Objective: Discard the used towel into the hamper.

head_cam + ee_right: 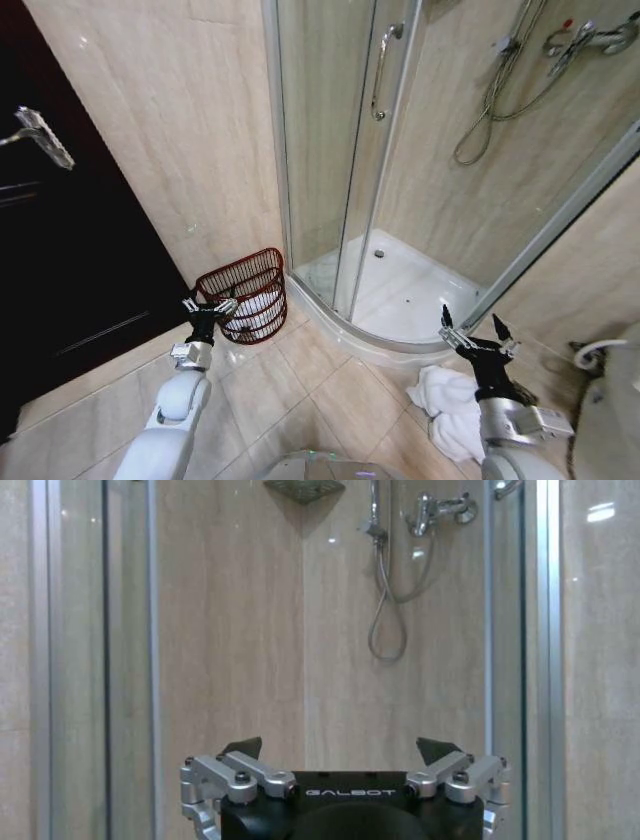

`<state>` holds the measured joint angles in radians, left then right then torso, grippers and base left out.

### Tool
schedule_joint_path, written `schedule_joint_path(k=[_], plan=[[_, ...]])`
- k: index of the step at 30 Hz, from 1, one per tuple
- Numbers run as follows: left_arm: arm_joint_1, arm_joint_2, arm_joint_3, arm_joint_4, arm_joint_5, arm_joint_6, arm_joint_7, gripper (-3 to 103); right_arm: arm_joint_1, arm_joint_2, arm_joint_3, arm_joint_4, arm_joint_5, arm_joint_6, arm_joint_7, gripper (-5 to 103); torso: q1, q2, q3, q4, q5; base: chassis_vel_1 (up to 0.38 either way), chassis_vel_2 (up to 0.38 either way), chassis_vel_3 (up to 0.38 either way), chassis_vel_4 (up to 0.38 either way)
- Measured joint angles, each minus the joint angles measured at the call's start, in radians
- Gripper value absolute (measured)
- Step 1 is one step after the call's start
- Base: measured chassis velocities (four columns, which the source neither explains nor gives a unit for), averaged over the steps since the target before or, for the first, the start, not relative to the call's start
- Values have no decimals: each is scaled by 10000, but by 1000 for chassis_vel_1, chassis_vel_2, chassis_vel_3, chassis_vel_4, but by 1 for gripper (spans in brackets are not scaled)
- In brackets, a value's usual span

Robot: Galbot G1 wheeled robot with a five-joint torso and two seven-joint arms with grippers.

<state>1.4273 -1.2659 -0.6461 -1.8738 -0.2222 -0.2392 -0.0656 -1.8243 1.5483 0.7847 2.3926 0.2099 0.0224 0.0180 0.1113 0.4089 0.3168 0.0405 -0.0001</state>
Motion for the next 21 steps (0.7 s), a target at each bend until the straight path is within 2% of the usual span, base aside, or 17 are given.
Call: schedule_joint_path(k=[21], plan=[[-130,17,83,84,-89,-12,66,100,52,119,-61,-13,-201,4,-16,100,-1,0,0,0,2,-68,-69,74,74]])
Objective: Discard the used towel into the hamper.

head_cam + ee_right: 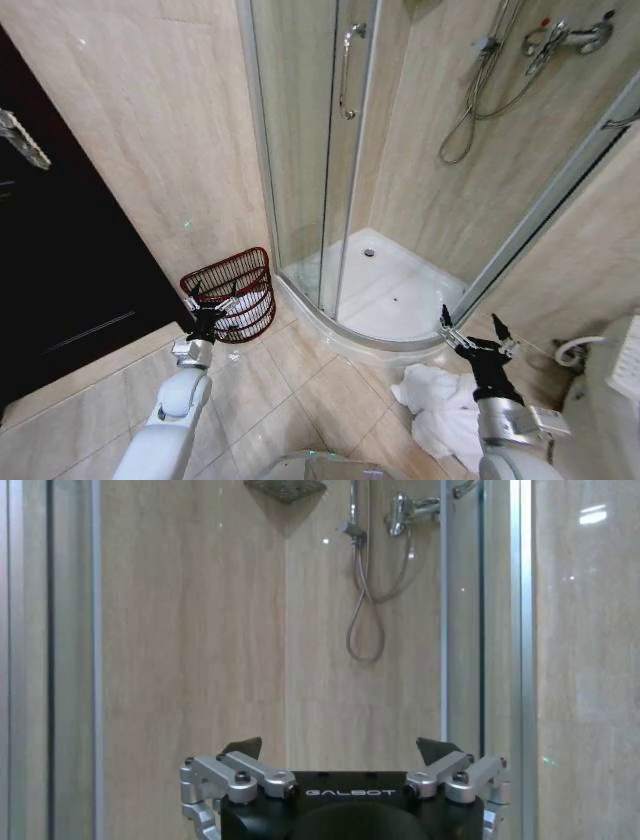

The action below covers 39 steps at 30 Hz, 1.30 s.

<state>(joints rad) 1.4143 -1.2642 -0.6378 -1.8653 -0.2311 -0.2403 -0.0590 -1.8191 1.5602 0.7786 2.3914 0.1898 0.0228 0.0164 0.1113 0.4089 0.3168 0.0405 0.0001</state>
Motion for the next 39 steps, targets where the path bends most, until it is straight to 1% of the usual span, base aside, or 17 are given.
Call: schedule_joint_path(k=[20,39], plan=[[69,-137,-10,-210,104,-21,12,100,-41,42,39,-24,24,179,-9,100,0,0,0,0,-2,-75,-74,74,73],[33,-220,50,-191,170,-29,36,100,48,13,61,-94,49,167,-6,100,0,0,0,-1,0,-76,-70,64,66]])
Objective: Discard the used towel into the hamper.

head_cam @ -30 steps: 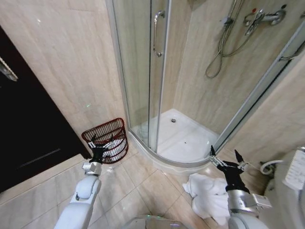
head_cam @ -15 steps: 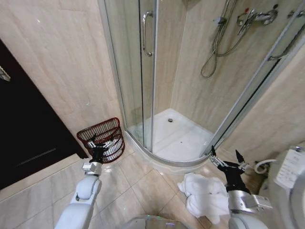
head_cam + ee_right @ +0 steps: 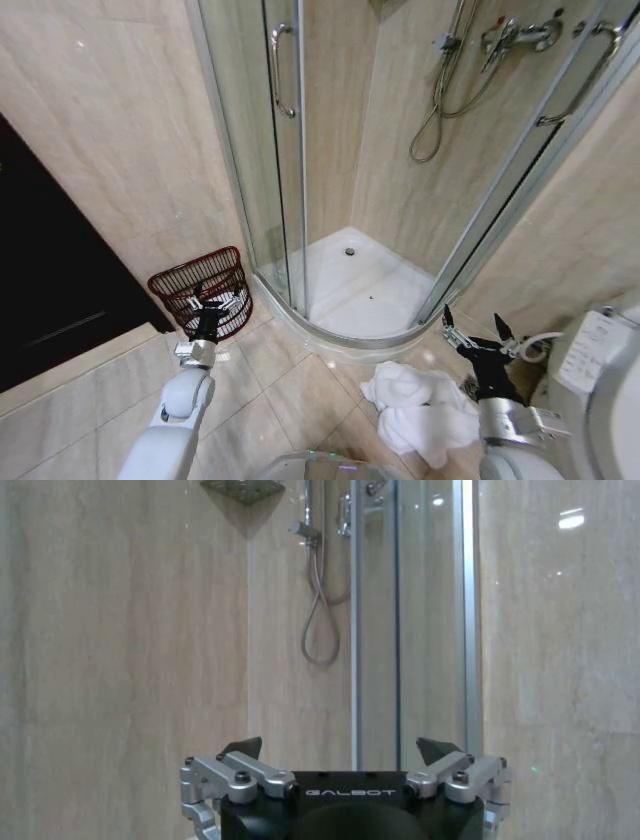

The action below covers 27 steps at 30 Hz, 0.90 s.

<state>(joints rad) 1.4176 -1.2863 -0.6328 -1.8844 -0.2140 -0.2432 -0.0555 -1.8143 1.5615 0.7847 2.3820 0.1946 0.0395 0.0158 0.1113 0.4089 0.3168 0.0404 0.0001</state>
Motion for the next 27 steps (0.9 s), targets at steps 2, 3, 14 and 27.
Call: schedule_joint_path(k=[2,3,14,27], plan=[[-5,0,1,12,0,0,3,100,-2,1,0,-3,0,0,0,100,0,0,0,1,0,-37,-60,42,30],[-9,1,4,25,0,0,5,100,-11,3,-1,-3,0,0,0,100,0,0,0,1,-1,0,0,0,0],[-27,4,16,75,-9,-22,15,100,-57,7,0,31,3,-13,3,100,0,0,0,1,-2,0,0,0,0],[28,33,-18,36,-46,-80,16,100,-126,38,-41,101,-31,9,6,100,0,0,0,1,-2,-61,-57,58,60]])
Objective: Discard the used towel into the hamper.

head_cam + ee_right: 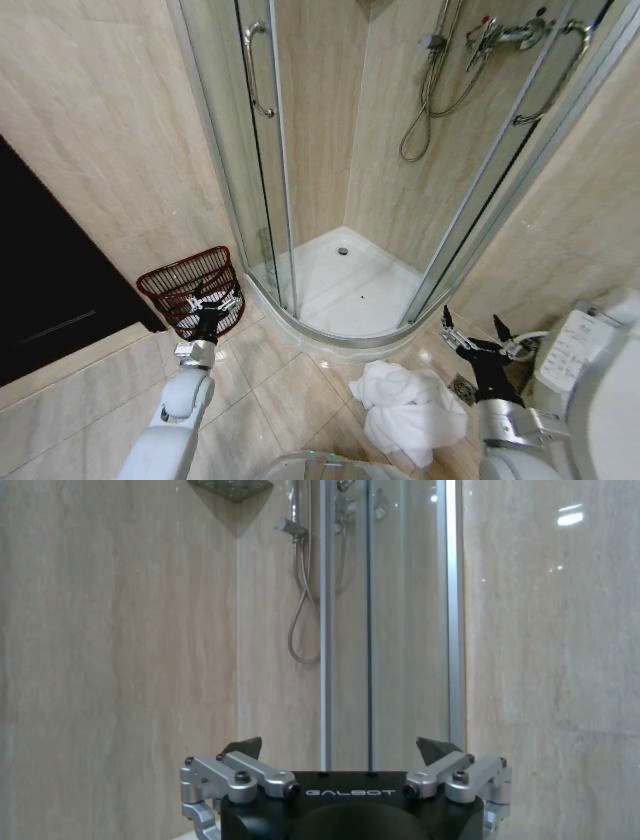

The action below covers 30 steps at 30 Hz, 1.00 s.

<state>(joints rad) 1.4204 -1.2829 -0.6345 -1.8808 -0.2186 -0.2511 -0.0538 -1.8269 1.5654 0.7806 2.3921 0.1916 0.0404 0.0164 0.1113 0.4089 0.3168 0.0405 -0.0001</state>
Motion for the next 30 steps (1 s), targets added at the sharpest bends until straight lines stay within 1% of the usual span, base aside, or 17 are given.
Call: schedule_joint_path(k=[9,30], plan=[[-23,9,4,-21,-31,0,2,100,-1,-12,3,92,-115,-106,8,100,2,0,0,-1,1,-5,-25,-7,40],[32,-22,-36,54,-49,-102,12,100,-24,-11,-12,26,-119,-23,14,100,0,0,0,0,1,74,-63,-69,65]])
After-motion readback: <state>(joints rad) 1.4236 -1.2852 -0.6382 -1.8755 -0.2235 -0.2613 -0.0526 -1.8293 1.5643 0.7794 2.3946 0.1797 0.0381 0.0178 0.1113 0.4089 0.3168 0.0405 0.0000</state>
